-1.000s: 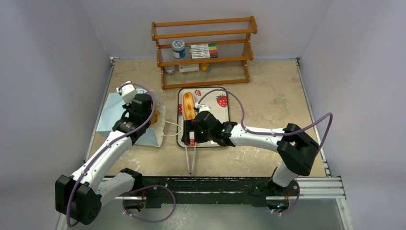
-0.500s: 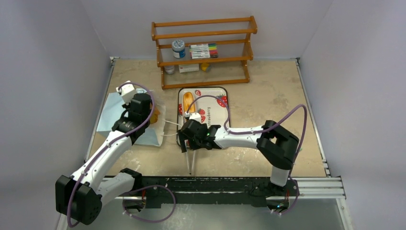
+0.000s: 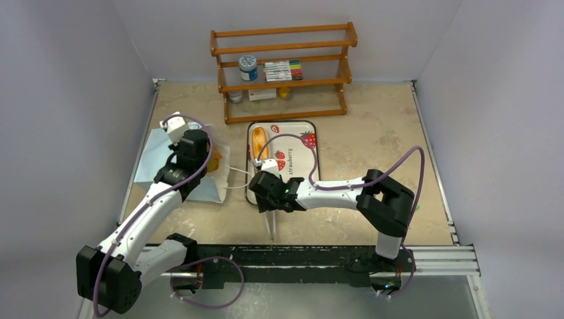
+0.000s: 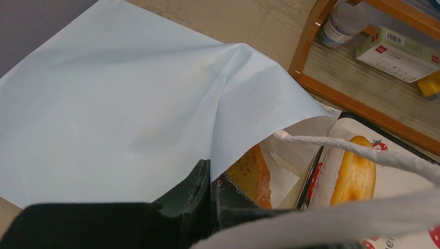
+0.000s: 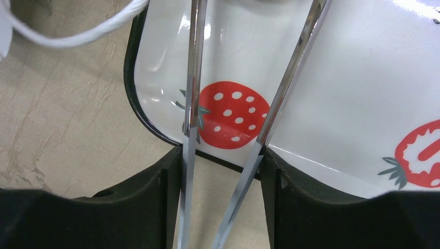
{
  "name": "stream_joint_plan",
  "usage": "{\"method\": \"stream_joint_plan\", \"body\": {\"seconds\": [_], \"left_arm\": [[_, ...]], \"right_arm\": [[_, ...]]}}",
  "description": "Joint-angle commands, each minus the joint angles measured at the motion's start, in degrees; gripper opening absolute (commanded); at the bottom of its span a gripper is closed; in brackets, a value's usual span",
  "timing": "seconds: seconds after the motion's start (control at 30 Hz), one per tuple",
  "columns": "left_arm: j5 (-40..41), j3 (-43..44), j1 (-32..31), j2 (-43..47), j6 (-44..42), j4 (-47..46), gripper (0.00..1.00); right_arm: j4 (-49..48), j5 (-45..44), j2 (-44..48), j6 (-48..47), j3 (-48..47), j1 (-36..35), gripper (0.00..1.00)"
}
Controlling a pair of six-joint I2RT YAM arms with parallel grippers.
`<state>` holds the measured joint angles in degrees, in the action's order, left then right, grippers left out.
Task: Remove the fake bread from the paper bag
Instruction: Pick up the clamp from the container.
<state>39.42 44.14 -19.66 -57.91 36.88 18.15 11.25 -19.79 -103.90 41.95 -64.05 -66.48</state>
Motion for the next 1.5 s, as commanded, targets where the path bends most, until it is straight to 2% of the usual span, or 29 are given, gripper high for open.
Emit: {"method": "stream_joint_plan", "body": {"seconds": [0.0, 0.17, 0.5, 1.07, 1.47], "left_arm": [[0.5, 0.3, 0.5, 2.3, 0.4, -2.6, 0.0], [0.7, 0.8, 0.7, 2.6, 0.1, -1.9, 0.0], [0.7, 1.2, 0.9, 2.8, 0.3, -1.2, 0.0], [1.1, 2.0, 1.1, 3.3, -0.2, 0.3, 0.0], [0.9, 2.0, 1.0, 3.4, -0.1, 0.9, 0.0]], "right_arm": [[1.5, -1.2, 0.7, -0.8, -0.8, -0.8, 0.52], [3.8, -2.4, 3.8, -0.8, -1.4, -1.8, 0.54], [4.2, 1.0, 7.8, 1.3, 2.7, -2.3, 0.59], [4.5, 4.3, 15.8, 3.0, 6.8, -2.7, 0.59], [1.6, 3.7, 14.2, 4.2, 10.9, -5.6, 0.68]]}}
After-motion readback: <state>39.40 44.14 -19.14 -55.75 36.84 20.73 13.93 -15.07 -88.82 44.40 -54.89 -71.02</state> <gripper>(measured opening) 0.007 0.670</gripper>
